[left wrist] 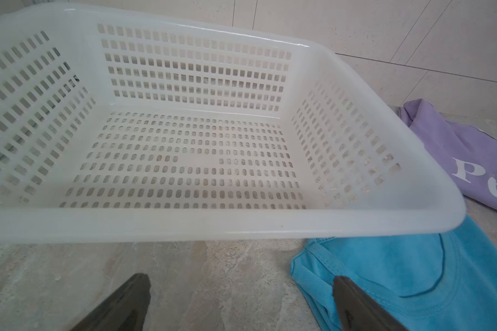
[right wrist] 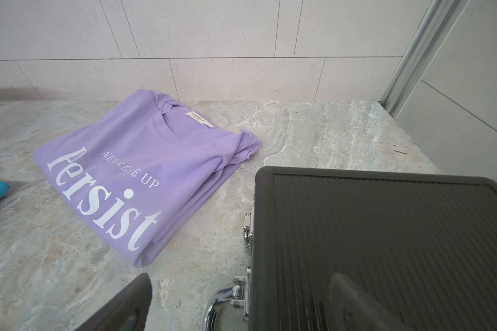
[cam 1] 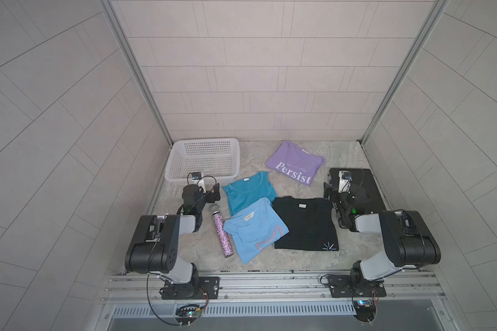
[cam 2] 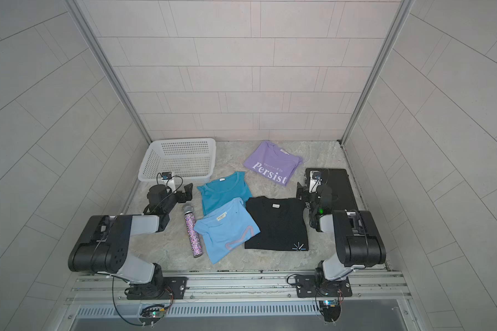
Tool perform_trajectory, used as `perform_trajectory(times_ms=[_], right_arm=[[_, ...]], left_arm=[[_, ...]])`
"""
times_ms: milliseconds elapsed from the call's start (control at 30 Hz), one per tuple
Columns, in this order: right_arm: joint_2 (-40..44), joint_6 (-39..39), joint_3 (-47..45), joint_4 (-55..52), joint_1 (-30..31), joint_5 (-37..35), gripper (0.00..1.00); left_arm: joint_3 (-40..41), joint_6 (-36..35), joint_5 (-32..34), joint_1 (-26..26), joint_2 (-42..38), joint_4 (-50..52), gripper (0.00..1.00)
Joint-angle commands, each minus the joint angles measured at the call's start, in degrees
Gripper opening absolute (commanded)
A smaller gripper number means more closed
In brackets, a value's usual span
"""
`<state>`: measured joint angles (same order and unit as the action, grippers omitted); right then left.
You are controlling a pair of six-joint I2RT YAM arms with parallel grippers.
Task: Put the folded t-shirts into the basket
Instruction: Move the bin to the center of the board.
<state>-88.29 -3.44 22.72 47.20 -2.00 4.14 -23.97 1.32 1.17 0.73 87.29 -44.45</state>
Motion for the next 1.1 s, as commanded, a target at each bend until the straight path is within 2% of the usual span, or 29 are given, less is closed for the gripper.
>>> perform_trajectory(times_ms=[0,733,767,867,967,1067], right_arm=[[0.49,-0.07,0.00,0.70,-0.15,-0.06,1.00],[0.96,-0.42,-0.05,1.31,-0.13,0.08,1.00],[2.18,-0.52,0.45,-0.36,-0.17,0.07,1.00],[8.89,-0.39,5.50,-15.19,-0.19,0.20,1.00],[15.06,-0.45,13.63,-32.14,-0.20,0.72,1.00],[17.48,0.31,22.15,-46.05,-0.20,3.04,1.00]], left_arm=[[-0.91,0.07,0.24,-0.21,0.28,1.29,1.00],[-0.96,0.11,-0.87,0.07,-1.28,2.21,1.00],[-1.36,0.33,-0.49,0.13,-2.51,3.90,1.00],[-3.08,1.03,0.19,0.67,-8.05,11.56,1.00],[-5.28,0.48,-0.33,1.19,-14.74,21.40,1.00],[-9.00,-1.81,-0.43,1.31,-20.41,32.89,1.00]])
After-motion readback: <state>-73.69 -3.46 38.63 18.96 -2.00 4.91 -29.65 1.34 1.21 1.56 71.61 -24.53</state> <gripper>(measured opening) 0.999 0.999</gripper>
